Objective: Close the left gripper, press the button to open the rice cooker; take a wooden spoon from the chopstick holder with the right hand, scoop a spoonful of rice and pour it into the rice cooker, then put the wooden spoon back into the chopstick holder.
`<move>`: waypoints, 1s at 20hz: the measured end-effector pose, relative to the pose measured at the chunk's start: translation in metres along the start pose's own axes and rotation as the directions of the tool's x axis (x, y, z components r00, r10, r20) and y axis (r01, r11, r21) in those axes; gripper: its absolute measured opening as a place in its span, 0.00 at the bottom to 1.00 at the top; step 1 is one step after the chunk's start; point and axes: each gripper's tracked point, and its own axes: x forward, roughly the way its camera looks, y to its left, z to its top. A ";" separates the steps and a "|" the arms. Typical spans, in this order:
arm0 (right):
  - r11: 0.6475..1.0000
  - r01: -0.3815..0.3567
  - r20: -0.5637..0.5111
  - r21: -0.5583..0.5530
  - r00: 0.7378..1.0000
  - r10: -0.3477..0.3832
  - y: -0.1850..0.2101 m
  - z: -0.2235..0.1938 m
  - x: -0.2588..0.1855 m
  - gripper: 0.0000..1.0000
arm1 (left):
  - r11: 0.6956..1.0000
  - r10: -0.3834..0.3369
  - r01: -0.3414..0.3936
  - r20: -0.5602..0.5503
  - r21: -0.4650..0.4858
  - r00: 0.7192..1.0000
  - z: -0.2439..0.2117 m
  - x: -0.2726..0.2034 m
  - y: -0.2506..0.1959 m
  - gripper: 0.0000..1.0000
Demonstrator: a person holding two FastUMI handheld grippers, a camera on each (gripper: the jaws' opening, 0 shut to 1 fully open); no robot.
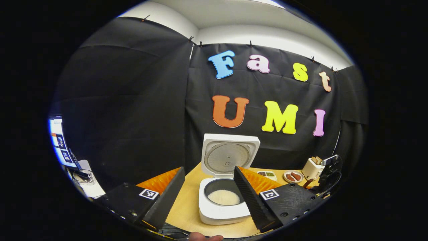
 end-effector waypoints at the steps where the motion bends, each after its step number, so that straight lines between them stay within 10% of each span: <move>1: 0.999 0.026 0.003 -0.043 1.000 -0.026 0.001 -0.007 0.003 0.11 | 1.000 0.000 0.000 -0.007 0.004 1.000 -0.002 0.000 0.004 0.94; 6: 0.988 0.109 0.004 -0.113 0.994 -0.110 0.008 -0.027 0.009 0.11 | 1.000 0.004 -0.003 -0.038 0.018 0.999 -0.011 0.001 0.020 0.94; 13: 0.978 -0.016 -0.068 0.210 0.997 0.030 0.055 -0.033 0.011 0.11 | 1.000 0.010 -0.010 -0.056 0.015 0.998 -0.015 0.003 0.030 0.94; 20: 0.820 -0.100 -0.073 0.563 0.983 0.170 0.063 -0.025 0.009 0.11 | 1.000 0.010 -0.009 -0.068 0.012 0.998 -0.014 0.001 0.030 0.94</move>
